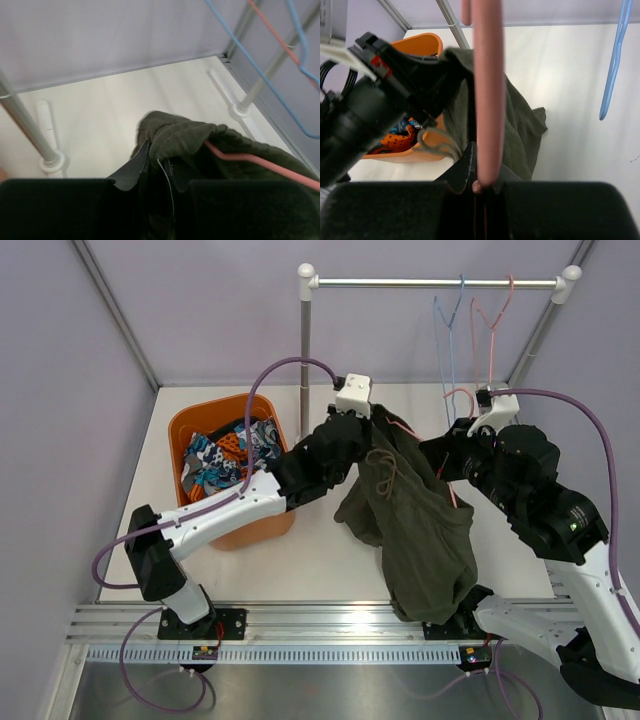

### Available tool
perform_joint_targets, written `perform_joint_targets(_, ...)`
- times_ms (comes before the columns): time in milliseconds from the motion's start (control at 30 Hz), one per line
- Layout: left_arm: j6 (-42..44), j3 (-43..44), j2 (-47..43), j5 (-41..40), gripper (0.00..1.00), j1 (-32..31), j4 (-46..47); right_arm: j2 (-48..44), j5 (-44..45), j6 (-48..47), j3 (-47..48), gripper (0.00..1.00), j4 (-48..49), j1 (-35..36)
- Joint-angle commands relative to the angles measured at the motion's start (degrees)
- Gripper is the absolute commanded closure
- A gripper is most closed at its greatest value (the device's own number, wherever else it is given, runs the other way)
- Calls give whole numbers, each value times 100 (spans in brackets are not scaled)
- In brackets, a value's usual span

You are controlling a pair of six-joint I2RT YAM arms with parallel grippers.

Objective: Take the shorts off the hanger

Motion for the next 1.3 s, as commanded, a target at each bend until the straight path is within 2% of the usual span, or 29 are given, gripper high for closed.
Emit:
perform_joint_targets(0,-91,267,-148,-403,100,612,68,-173,-79,-6,238,100,-95,44)
perform_joint_targets(200,-101,364,203,-263,100,947,59,-226,-281,-15,300,100,-184,44)
perform_joint_targets(500,145,785,862,115,98,1105,94,-191,-756,-68,450,100,-254,44)
perform_joint_targets(600,163,838,898,177,98,1114,7,-200,-660,-86,450,100,-289,52)
perform_joint_targets(733,-64,418,574,502,99,1114,6,-217,-335,-138,458,100,-245,44)
perform_joint_targets(800,-188,128,355,993,100,1105,67,-139,-81,-191,520,100,-184,44)
perform_joint_targets(833,-240,-335,14,1169,100,1079,164,-103,7,-217,537,100,-157,44)
perform_joint_targets(900,-163,-1004,-444,1433,100,843,865,11,262,-314,520,100,9,44)
perform_joint_targets(933,-84,-1608,-881,1530,100,720,1077,63,368,-366,494,100,71,44)
perform_joint_targets(1000,179,-1981,-1218,1697,100,211,1298,230,658,-463,432,100,281,44)
perform_joint_targets(1033,268,-2227,-1350,1794,100,35,1290,292,728,-490,415,100,352,44)
perform_joint_targets(1133,795,-2544,-1842,1795,99,-1061,1176,503,861,-586,414,100,651,44)
perform_joint_targets(1267,1244,-2370,-1958,2401,97,-1969,359,731,817,-613,519,100,1038,44)
